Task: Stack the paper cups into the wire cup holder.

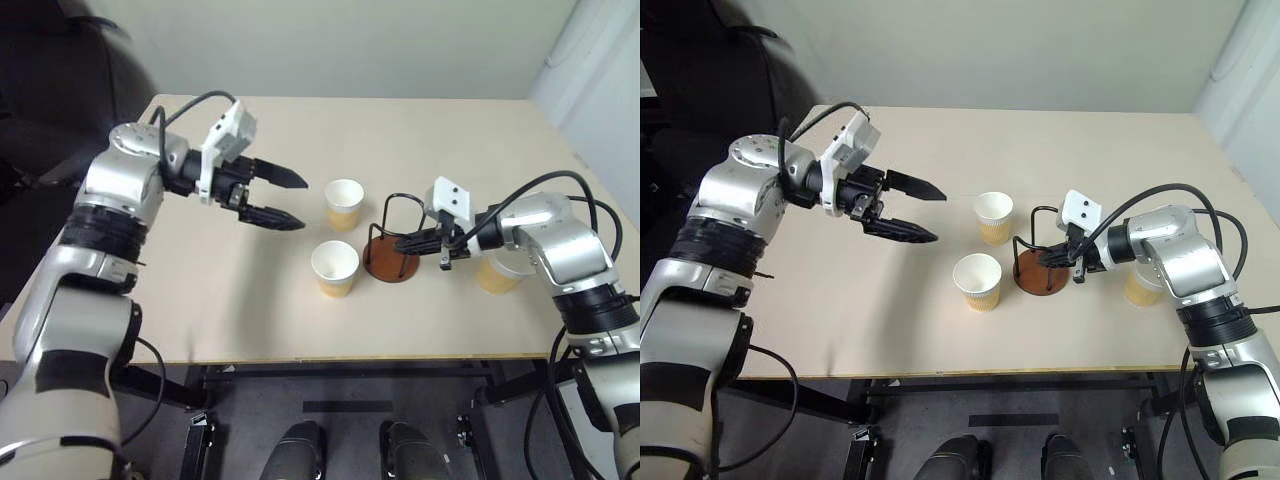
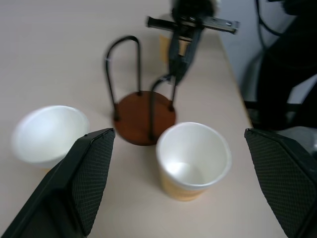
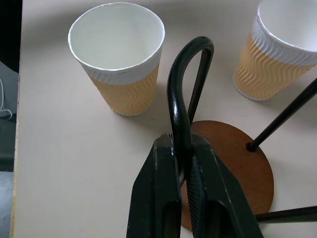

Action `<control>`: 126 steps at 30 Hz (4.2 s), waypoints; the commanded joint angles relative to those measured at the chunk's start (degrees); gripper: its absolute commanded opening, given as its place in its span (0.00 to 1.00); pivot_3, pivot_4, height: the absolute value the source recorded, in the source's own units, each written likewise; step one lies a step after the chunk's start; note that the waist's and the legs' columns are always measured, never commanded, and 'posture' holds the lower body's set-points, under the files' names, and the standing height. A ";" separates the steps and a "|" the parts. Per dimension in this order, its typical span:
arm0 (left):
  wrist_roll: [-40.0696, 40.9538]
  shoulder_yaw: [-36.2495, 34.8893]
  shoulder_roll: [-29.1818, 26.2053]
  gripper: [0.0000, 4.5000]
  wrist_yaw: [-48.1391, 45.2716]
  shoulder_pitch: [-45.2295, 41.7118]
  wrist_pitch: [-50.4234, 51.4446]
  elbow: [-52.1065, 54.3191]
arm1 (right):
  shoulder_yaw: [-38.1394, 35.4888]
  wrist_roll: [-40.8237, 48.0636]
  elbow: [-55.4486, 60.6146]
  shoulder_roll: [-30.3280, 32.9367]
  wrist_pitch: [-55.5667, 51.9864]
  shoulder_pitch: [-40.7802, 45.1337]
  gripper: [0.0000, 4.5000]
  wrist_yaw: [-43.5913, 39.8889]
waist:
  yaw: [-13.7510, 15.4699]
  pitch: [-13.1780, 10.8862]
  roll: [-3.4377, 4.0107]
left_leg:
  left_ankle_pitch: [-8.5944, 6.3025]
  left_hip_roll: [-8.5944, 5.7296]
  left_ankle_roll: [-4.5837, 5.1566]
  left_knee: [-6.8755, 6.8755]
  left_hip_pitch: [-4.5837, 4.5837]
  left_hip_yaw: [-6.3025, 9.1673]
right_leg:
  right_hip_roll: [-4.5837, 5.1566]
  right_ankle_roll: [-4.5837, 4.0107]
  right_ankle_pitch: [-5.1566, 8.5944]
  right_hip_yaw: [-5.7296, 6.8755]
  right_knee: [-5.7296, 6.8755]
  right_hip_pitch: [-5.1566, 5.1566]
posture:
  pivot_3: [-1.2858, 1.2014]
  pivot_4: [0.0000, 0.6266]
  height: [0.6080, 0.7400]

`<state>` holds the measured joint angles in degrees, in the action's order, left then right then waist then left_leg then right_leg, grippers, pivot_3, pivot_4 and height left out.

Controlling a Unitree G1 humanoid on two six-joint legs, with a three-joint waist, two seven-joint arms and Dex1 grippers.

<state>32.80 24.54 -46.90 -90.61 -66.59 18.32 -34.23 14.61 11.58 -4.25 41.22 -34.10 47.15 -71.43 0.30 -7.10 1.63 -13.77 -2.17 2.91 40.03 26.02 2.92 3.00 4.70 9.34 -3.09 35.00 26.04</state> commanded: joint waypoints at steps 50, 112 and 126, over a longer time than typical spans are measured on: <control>-30.43 -0.85 10.93 1.00 17.71 -15.77 -40.38 -30.65 | -17.41 9.61 11.86 11.83 -12.61 -0.28 0.77 7.31 | 0.37 -0.05 -0.07 | 0.01 -0.09 0.04 -0.06 -0.02 -0.03 | 0.05 0.00 -0.03 -0.12 -0.09 -0.06 | 0.52 0.24 1.00; -59.28 -0.50 23.06 0.00 34.07 -12.73 -56.41 -42.32 | -19.11 14.17 17.12 17.47 -14.82 -5.76 0.78 12.85 | 1.21 -0.06 -0.10 | -0.14 -0.11 0.02 0.07 0.02 -0.17 | 0.02 0.26 -0.15 -0.10 0.04 0.07 | 0.52 0.24 1.00; -51.96 -7.11 20.92 0.00 8.78 -23.69 -46.28 -42.32 | -17.28 10.38 14.24 25.19 -5.15 -10.26 0.78 4.96 | 1.46 -0.08 -0.13 | -0.19 -0.10 0.10 0.05 0.08 -0.10 | 0.09 0.25 -0.14 -0.10 -0.04 0.06 | 0.52 0.24 1.00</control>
<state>-22.17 20.19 -25.79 -76.68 -86.08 -30.90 -76.88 -1.65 23.18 9.89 64.44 -42.15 37.12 -64.57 1.76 -7.17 1.50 -13.99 -2.29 3.05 40.07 26.12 2.75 3.06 4.94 9.20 -3.15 34.95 26.11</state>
